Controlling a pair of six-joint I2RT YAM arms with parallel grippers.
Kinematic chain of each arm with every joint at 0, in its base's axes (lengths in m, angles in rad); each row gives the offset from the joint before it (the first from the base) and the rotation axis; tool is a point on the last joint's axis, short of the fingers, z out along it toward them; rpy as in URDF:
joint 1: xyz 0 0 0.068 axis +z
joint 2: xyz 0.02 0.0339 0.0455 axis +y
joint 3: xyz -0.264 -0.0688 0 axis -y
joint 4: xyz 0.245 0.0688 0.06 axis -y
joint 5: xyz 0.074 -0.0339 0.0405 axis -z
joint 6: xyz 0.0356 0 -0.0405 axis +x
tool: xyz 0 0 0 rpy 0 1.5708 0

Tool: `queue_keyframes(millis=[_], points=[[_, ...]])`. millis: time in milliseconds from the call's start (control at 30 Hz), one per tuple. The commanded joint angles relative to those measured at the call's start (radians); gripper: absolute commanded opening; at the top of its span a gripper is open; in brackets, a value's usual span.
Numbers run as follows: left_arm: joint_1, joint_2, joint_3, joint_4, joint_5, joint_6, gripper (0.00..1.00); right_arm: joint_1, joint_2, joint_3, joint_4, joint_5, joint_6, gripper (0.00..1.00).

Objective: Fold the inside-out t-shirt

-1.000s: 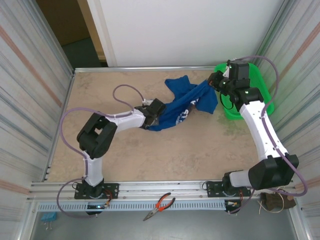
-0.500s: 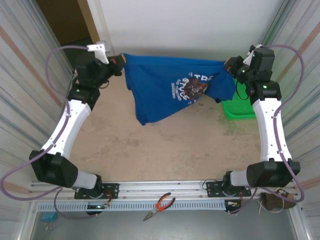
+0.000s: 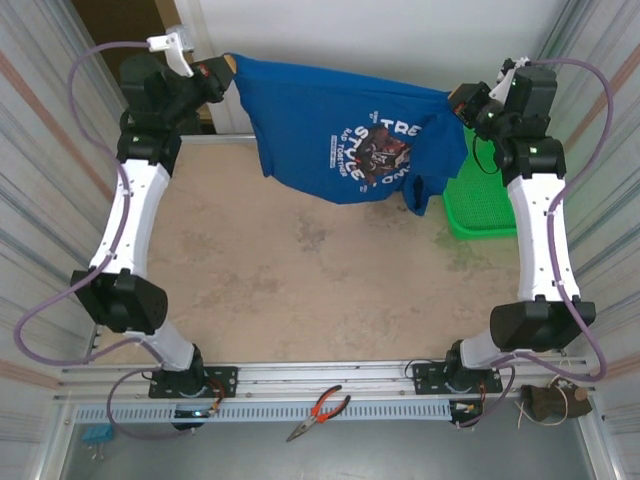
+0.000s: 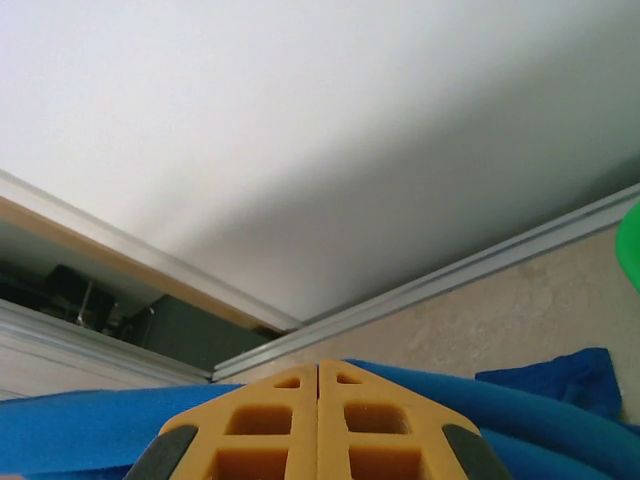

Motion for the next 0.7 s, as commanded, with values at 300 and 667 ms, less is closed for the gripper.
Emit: queue_keyframes(millis=[300, 667], points=[[-0.164, -0.529, -0.971, -0.142, -0.431, -0.024, 0.00, 0.320, -0.175, -0.698, 0.045, 0.049, -0.051, 0.34], [-0.146, -0.682, -1.095, -0.343, -0.669, -0.027, 0.00, 0.269, -0.404, -0.975, -0.153, 0.136, -0.043, 0.60]])
